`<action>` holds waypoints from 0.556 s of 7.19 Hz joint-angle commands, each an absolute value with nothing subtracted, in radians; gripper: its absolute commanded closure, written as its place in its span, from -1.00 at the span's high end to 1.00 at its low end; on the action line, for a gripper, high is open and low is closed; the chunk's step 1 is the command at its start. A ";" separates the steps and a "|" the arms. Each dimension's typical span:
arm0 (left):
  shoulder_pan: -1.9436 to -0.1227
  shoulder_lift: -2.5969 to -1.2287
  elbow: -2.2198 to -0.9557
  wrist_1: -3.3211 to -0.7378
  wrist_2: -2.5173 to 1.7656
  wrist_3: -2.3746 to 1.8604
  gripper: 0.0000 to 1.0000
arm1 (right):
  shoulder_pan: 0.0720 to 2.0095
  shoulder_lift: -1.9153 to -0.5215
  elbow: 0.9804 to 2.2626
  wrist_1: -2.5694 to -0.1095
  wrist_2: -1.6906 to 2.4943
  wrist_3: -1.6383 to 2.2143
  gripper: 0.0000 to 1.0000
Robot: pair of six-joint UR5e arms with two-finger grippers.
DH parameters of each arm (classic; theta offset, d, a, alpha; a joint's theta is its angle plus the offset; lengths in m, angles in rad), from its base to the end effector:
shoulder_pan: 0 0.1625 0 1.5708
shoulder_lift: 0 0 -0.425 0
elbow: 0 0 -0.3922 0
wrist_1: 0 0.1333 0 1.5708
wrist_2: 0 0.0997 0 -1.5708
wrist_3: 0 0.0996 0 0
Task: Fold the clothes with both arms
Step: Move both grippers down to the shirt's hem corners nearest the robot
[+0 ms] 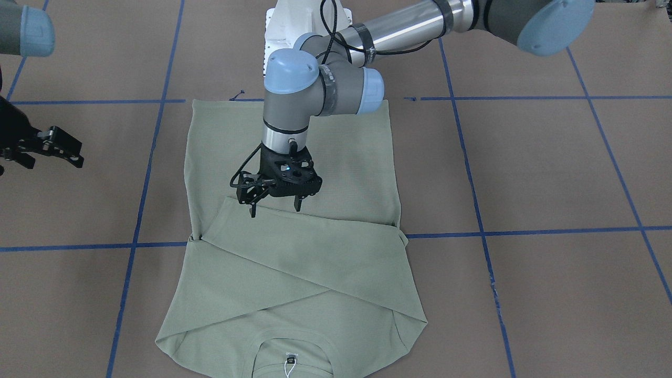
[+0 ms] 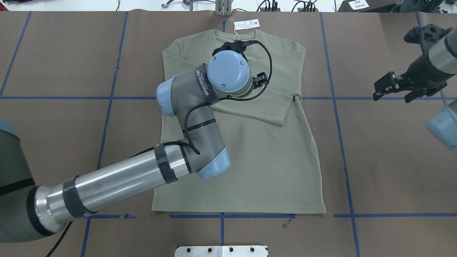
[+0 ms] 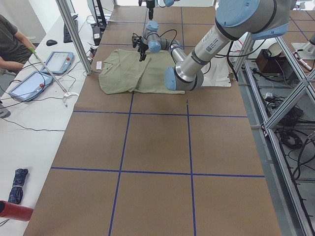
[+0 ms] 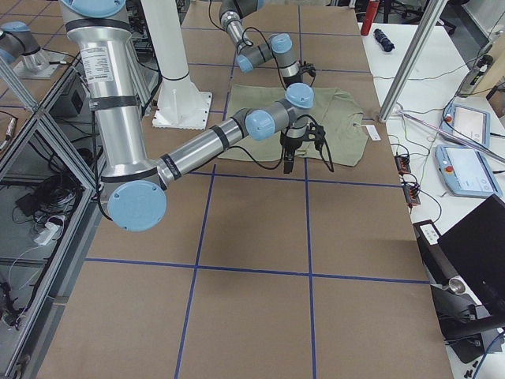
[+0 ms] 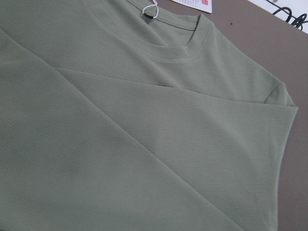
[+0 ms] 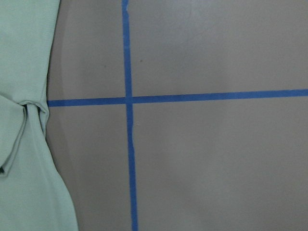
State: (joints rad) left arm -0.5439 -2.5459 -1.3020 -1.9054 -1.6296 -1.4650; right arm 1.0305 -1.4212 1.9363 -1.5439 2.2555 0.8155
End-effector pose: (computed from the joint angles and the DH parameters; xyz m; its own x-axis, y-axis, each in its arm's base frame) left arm 0.6069 -0.5160 0.1106 0.4801 -0.1671 -0.8612 0.4249 0.9032 0.0616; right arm -0.2123 -0.4906 0.4042 0.6612 0.0699 0.7470 -0.0594 0.9974 -0.0409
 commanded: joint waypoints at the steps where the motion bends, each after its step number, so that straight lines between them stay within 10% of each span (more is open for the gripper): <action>1: -0.572 -2.258 -1.657 -1.824 -1.640 -1.315 1.00 | 0.808 -1.517 1.998 -1.274 2.108 1.166 1.00; 4: -0.584 -2.082 -1.851 -1.824 -1.640 -1.256 1.00 | 0.460 -1.557 2.092 -1.273 1.869 1.400 1.00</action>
State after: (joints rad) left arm -0.5822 -2.1334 -1.7936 -1.8257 -1.6391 -1.2679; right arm 0.5869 -1.5474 2.0756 -1.2783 1.9425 1.3309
